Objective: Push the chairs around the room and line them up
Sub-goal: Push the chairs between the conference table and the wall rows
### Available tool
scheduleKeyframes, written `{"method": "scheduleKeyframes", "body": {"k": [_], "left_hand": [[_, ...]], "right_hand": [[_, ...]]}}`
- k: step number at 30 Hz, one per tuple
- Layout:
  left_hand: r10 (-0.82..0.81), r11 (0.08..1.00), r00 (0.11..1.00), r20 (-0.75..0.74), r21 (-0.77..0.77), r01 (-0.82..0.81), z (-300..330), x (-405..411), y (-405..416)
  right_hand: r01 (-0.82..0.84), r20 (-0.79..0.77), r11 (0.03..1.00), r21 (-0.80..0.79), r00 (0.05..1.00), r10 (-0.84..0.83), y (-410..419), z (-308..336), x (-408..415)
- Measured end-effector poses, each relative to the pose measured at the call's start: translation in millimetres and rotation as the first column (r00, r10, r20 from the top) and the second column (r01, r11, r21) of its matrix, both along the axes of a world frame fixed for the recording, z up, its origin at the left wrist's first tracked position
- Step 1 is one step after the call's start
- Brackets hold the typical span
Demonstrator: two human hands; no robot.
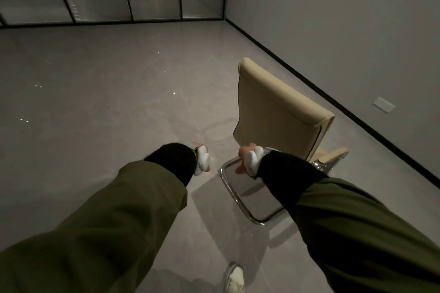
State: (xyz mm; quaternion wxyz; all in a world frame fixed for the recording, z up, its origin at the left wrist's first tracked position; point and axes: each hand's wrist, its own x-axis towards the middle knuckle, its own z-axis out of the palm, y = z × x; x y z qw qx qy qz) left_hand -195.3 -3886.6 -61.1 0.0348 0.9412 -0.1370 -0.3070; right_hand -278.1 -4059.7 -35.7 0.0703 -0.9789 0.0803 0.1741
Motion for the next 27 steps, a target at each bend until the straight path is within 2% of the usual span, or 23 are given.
{"method": "scheduleKeyframes", "body": {"k": [7,13,17,22,27], "left_hand": [[0.040,0.994,0.995,0.086,-0.107,-0.031,39.3,81.4,-75.9],[-0.077,0.992,0.970,0.229,-0.079,0.098,58.2,137.4,-147.4],[-0.107,0.978,0.957,0.269,-0.144,0.150,67.4,168.0,-190.5],[-0.334,0.926,0.856,0.395,-0.030,0.376,76.0,194.3,-234.2],[-0.456,0.856,0.795,0.400,-0.046,0.514,79.2,232.7,-276.1]], "right_hand": [[0.010,0.077,0.997,-0.082,0.997,-0.004,-82.1,41.1,93.4],[0.064,0.218,0.987,-0.149,0.976,-0.030,-149.1,50.2,142.6],[0.156,0.263,0.977,-0.145,0.958,-0.114,-184.4,54.1,168.0],[0.305,0.222,0.937,-0.173,0.938,-0.265,-215.4,49.1,187.9],[0.447,0.141,0.886,-0.125,0.892,-0.431,-241.0,35.1,197.9]]}}
